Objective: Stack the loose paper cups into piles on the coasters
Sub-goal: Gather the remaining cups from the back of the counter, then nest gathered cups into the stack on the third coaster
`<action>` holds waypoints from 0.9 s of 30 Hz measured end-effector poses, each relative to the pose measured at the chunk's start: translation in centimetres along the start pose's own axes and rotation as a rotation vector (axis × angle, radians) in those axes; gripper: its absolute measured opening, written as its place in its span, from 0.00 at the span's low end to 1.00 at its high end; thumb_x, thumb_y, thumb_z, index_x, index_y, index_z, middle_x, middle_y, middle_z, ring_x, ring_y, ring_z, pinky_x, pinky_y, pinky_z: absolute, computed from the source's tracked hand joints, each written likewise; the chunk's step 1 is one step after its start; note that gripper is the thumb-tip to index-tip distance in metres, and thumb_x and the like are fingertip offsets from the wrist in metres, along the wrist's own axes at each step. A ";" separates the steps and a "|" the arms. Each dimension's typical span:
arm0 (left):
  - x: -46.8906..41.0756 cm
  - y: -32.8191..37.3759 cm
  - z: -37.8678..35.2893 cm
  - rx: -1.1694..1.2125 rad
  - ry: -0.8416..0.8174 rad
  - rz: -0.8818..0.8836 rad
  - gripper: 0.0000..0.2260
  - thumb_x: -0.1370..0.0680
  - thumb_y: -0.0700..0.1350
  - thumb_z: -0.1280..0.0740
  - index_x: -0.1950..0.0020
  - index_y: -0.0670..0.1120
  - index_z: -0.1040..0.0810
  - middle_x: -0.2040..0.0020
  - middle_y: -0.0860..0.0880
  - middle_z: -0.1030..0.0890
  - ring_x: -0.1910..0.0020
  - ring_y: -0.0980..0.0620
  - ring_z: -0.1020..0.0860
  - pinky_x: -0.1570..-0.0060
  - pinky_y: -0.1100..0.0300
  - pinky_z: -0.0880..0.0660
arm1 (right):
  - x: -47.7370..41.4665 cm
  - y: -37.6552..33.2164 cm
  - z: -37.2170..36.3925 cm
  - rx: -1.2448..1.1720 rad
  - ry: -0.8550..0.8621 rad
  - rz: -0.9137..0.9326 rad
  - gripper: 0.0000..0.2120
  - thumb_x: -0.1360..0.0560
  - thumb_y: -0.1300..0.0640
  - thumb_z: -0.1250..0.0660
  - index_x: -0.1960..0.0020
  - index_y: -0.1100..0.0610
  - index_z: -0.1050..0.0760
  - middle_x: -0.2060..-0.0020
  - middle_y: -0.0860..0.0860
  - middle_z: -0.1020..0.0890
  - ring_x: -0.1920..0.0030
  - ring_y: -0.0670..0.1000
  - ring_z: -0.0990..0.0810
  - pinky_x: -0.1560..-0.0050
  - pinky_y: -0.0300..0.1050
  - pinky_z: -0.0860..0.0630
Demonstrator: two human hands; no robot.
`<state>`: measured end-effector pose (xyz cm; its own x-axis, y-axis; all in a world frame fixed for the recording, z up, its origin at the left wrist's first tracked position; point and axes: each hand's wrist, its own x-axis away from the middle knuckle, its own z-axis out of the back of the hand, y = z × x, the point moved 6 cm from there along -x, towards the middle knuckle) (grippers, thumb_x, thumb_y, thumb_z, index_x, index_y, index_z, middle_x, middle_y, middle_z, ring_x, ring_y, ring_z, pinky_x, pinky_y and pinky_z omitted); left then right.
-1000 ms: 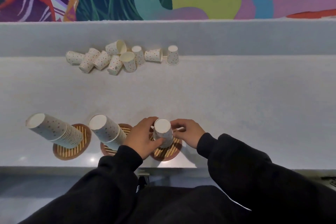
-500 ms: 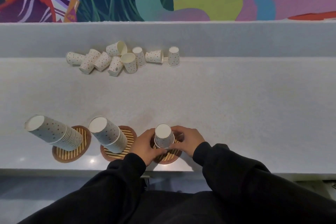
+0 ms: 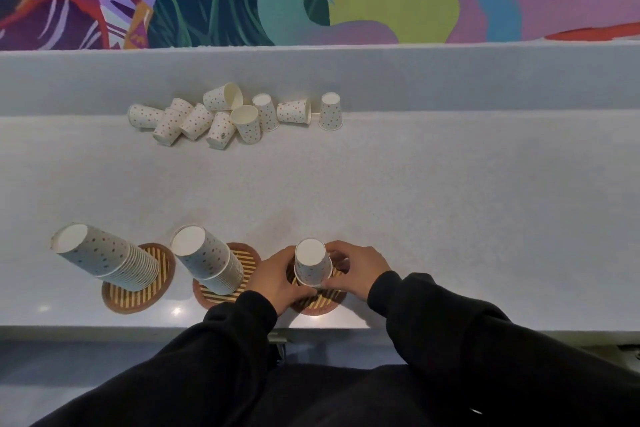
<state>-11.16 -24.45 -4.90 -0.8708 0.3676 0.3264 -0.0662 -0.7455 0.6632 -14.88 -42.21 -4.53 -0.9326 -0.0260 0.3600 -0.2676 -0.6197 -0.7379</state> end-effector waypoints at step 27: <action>-7.0 16.7 26.4 -0.252 0.261 -0.281 0.15 0.24 0.40 0.27 0.40 0.54 0.18 0.50 0.55 0.16 0.52 0.54 0.18 0.51 0.62 0.28 | -8.3 -8.2 16.7 0.003 0.241 0.162 0.14 0.26 0.55 0.24 0.42 0.47 0.19 0.51 0.46 0.15 0.51 0.47 0.16 0.45 0.42 0.21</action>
<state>6.68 -24.82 21.70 -0.8935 0.4467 -0.0449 -0.4058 -0.7607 0.5066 -0.88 -50.01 8.09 -0.9939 0.0623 0.0911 -0.1100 -0.6250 -0.7728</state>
